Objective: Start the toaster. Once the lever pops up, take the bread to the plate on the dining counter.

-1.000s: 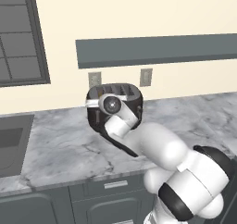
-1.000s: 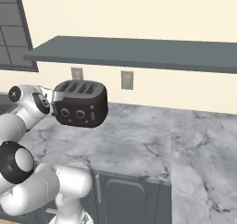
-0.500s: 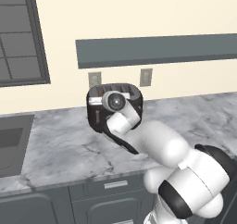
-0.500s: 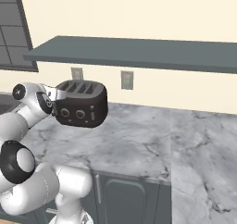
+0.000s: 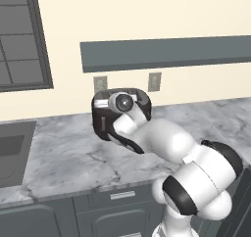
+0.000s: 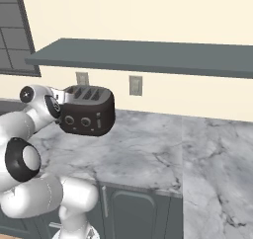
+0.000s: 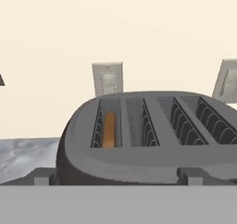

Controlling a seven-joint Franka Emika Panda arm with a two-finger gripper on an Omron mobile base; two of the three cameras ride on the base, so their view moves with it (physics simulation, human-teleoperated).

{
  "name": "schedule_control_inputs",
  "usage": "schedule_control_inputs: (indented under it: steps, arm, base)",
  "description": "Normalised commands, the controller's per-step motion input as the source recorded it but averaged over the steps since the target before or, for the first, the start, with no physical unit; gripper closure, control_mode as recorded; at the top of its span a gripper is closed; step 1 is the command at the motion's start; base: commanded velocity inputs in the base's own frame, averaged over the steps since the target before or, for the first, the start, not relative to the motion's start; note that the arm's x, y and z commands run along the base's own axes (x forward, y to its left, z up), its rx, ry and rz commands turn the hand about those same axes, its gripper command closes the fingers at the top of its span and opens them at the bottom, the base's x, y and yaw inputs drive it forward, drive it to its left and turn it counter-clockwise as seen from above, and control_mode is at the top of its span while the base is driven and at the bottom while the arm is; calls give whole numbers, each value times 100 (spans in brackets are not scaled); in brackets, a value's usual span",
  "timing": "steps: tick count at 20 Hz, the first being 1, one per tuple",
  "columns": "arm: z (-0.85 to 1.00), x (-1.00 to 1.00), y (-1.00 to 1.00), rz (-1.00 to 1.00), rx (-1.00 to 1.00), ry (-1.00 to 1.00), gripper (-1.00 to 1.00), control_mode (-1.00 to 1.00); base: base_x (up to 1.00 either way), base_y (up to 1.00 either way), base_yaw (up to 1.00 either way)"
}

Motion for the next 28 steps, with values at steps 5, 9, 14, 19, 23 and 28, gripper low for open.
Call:
schedule_control_inputs:
  steps: [5, 9, 14, 19, 23, 28]
  arm:
    - [0, 27, -9, 5, 0, 0, -100, -100]
    - [0, 21, 0, 2, 0, 0, -100, -100]
    - [0, 17, 0, 0, 0, 0, -100, -100]
    - [0, 5, 1, 0, 0, 0, -100, -100]
    - [0, 1, 12, 0, 0, 2, -100, -100]
    - [0, 0, 13, 0, 0, 1, -100, -100]
  base:
    - [0, 0, 0]
    - [0, 0, 0]
    - [0, 0, 0]
    - [0, 0, 0]
    - [0, 0, 0]
    - [0, 0, 0]
